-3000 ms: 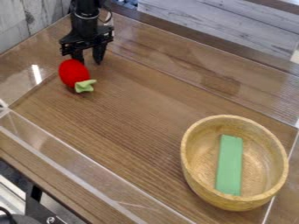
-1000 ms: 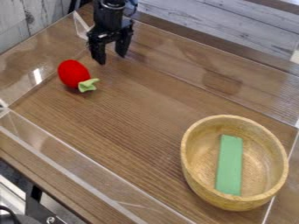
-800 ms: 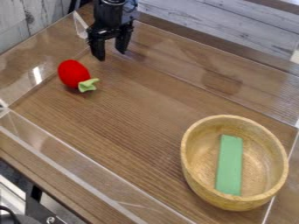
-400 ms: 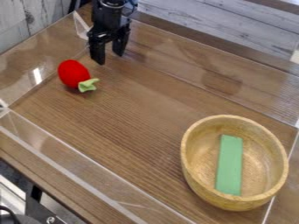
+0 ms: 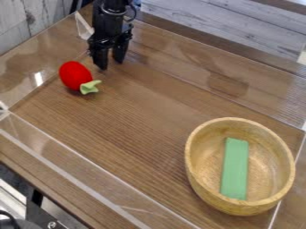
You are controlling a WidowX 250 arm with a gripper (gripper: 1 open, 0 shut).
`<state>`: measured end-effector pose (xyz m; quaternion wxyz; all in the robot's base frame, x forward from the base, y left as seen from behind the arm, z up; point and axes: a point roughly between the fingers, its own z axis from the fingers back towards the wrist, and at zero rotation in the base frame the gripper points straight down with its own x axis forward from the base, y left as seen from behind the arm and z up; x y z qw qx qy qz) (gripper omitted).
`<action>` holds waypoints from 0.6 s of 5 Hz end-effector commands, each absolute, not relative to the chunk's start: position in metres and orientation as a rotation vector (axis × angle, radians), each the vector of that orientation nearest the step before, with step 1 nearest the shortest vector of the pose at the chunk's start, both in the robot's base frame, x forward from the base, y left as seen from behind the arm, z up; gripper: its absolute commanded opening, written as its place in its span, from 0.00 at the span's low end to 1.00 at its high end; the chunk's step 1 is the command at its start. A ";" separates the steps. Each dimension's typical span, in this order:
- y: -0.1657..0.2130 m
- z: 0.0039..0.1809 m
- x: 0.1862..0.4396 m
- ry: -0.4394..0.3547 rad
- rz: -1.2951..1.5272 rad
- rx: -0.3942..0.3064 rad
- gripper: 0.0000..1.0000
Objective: Move the red object to the left side of the table
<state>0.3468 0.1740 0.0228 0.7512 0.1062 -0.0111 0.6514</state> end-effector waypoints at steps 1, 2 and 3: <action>0.180 0.046 0.350 -0.093 1.430 0.218 0.00; 0.182 0.043 0.352 -0.092 1.423 0.219 0.00; 0.184 0.041 0.354 -0.090 1.414 0.220 0.00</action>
